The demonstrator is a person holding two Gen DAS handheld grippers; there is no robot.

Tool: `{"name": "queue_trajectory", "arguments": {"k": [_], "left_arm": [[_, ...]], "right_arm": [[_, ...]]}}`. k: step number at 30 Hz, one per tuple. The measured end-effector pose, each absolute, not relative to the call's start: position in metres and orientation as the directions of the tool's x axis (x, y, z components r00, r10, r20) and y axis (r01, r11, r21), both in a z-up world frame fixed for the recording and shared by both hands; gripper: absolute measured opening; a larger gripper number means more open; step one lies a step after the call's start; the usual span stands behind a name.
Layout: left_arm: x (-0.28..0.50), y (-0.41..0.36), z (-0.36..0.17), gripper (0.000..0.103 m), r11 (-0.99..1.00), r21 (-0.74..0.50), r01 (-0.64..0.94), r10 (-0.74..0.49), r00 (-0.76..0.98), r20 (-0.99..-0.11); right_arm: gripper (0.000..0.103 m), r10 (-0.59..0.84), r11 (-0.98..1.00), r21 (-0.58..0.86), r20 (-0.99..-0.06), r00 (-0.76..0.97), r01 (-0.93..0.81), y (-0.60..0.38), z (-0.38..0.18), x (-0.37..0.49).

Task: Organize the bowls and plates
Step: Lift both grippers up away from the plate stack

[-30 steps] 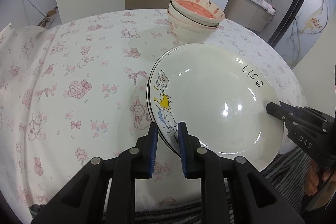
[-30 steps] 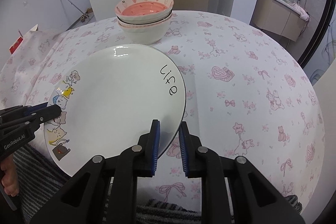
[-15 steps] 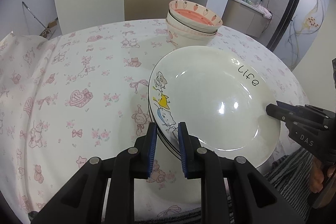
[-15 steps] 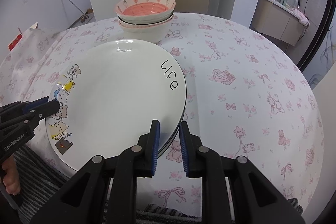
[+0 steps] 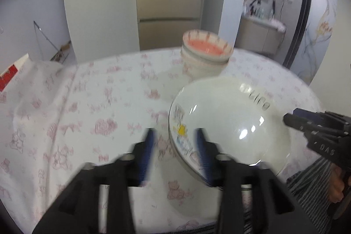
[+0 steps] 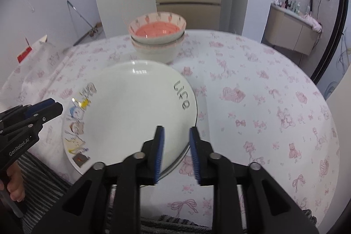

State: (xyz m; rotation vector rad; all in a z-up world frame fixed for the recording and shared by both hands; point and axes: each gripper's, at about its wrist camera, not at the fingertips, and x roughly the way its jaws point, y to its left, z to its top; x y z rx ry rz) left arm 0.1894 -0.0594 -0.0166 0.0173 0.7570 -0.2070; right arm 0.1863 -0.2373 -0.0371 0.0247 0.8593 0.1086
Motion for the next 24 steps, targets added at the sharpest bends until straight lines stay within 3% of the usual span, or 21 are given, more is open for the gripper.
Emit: {"name": "queue_trajectory", "arguments": {"k": [1,4,5,6,10,12,20,24], "left_arm": [[0.186,-0.058,-0.012,0.071,0.978,-0.065,0.198,-0.191,0.728,-0.658],[0.172,-0.058,0.005,0.076,0.979,-0.035,0.199,-0.184,0.807,-0.561],[0.168,-0.057,0.010,0.086,0.979,-0.029,0.200,-0.185,0.826,-0.532],[0.164,-0.056,0.015,0.090,0.979,-0.029,0.199,-0.186,0.843,-0.504],[0.139,-0.051,0.035,0.092,0.987,-0.031,0.160,-0.161,0.923,-0.351],[0.128,-0.051,0.044,0.103,0.985,-0.023,0.169,-0.169,0.944,-0.285],[0.092,-0.042,0.054,0.103,0.997,-0.053,0.060,-0.061,0.998,-0.006],[0.104,-0.033,0.041,0.103,0.992,-0.077,0.102,-0.105,0.994,-0.029]], "right_arm": [[0.041,0.101,0.995,0.062,-0.735,0.671,-0.082,-0.237,-0.032,0.184],[0.058,0.095,0.995,0.058,-0.654,0.750,-0.076,-0.238,-0.017,0.173],[0.071,0.102,0.995,0.064,-0.625,0.774,-0.079,-0.239,-0.012,0.170],[0.083,0.105,0.994,0.071,-0.593,0.798,-0.078,-0.240,-0.007,0.166],[0.101,0.071,0.997,0.071,-0.479,0.875,-0.042,-0.243,0.009,0.153],[0.103,0.044,0.998,0.061,-0.417,0.908,-0.020,-0.245,0.015,0.147],[0.103,0.061,0.993,0.113,-0.227,0.972,-0.036,-0.255,0.030,0.133],[0.103,0.005,0.995,0.099,-0.143,0.990,0.009,-0.256,0.022,0.129]]}}
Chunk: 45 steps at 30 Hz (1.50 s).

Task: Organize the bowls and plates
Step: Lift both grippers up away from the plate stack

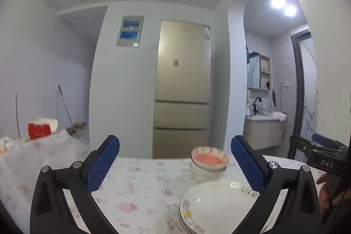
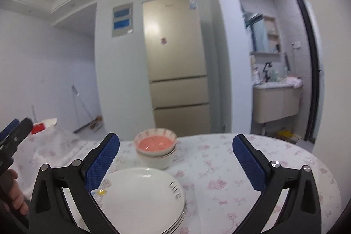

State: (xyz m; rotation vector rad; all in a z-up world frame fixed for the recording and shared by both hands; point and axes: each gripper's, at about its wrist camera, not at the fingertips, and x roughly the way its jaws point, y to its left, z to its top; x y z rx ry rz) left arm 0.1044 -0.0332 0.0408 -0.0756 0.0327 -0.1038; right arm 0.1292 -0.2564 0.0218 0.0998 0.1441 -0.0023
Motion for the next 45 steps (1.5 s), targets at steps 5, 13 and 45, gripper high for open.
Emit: {"name": "queue_trajectory", "arguments": {"k": [5,13,45], "left_arm": [[0.110,-0.032,0.012,0.103,0.999,-0.042,0.010,-0.011,1.000,-0.025],[0.114,-0.039,0.003,0.103,0.999,-0.017,0.049,-0.050,0.998,-0.045],[0.094,-0.052,0.012,0.103,0.999,0.028,0.031,-0.032,0.999,0.039]], "right_arm": [[0.103,0.011,1.000,0.002,-0.147,0.989,-0.011,-0.243,0.003,0.134],[0.103,-0.004,0.994,-0.109,-0.114,0.993,-0.009,-0.224,-0.010,0.125],[0.103,-0.059,0.995,0.066,-0.212,0.976,0.074,-0.261,-0.003,0.136]]}}
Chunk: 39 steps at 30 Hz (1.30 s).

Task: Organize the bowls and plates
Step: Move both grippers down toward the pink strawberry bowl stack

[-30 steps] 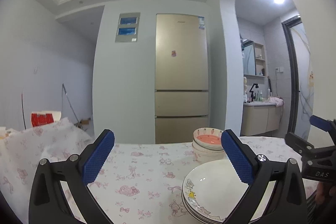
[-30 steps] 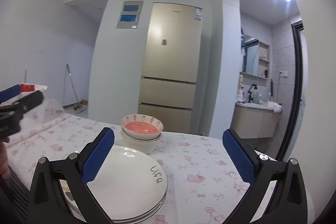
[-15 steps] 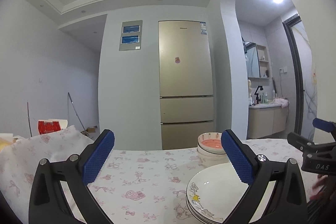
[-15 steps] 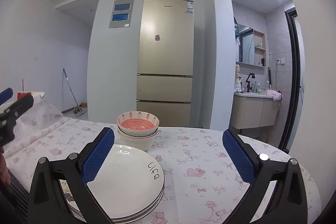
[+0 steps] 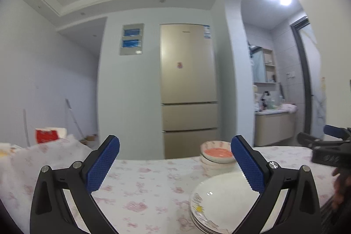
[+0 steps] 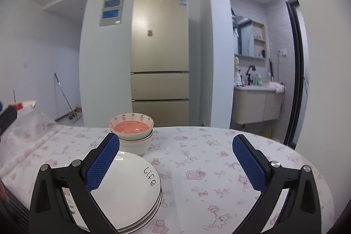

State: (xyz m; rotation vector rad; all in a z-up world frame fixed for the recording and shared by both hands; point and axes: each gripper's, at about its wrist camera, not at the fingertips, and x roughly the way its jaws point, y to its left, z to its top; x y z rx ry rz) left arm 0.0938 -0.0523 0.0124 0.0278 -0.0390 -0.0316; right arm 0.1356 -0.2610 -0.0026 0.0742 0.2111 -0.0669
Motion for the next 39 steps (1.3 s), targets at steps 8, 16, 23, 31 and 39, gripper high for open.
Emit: {"name": "queue_trajectory", "arguments": {"k": [8,16,23,31,39], "left_arm": [[0.095,-0.057,0.087,0.103,0.994,0.093,0.062,-0.068,0.995,0.066],[0.131,-0.064,0.174,0.103,0.997,0.049,0.056,-0.057,0.998,0.011],[0.171,-0.083,0.207,0.103,0.996,0.092,-0.007,0.003,0.999,0.047],[0.244,-0.090,0.191,0.103,0.998,0.055,-0.003,0.005,1.000,-0.029],[0.319,-0.087,0.112,0.103,0.997,0.062,0.034,-0.015,0.958,-0.286]], "right_arm": [[0.103,0.037,0.999,0.028,-0.183,0.982,-0.032,-0.260,0.073,0.144],[0.103,0.050,0.991,0.129,-0.137,0.989,-0.032,-0.268,0.171,0.169],[0.103,0.030,0.984,0.177,-0.064,0.997,-0.018,-0.269,0.202,0.203],[0.103,-0.012,0.991,0.133,-0.138,0.990,0.031,-0.264,0.172,0.267],[0.103,0.026,0.985,0.172,-0.318,0.948,0.031,-0.273,0.098,0.325]]}}
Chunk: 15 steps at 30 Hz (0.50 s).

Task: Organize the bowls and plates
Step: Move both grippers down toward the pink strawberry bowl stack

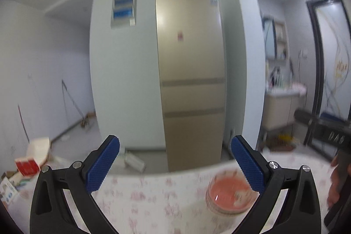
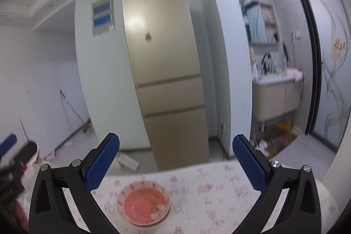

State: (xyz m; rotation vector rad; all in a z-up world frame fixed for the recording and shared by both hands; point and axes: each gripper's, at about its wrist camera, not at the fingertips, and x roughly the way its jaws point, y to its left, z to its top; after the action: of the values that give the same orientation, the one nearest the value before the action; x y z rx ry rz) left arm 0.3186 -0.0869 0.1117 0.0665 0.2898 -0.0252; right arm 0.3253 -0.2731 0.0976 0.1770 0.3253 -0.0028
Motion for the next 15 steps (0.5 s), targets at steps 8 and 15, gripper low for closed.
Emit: {"name": "queue_trajectory", "arguments": {"k": [8,15], "left_arm": [[0.402,-0.096,0.008,0.103,0.981,-0.096,0.169,-0.191,0.746,-0.638],[0.426,-0.086,-0.024,0.103,0.969,-0.224,0.109,-0.239,0.657,-0.715]], "right_arm": [[0.103,0.149,0.954,0.300,-0.543,0.827,0.025,-0.287,0.019,0.382],[0.101,0.340,0.885,0.465,-0.643,0.686,-0.003,-0.297,-0.033,0.408]]}}
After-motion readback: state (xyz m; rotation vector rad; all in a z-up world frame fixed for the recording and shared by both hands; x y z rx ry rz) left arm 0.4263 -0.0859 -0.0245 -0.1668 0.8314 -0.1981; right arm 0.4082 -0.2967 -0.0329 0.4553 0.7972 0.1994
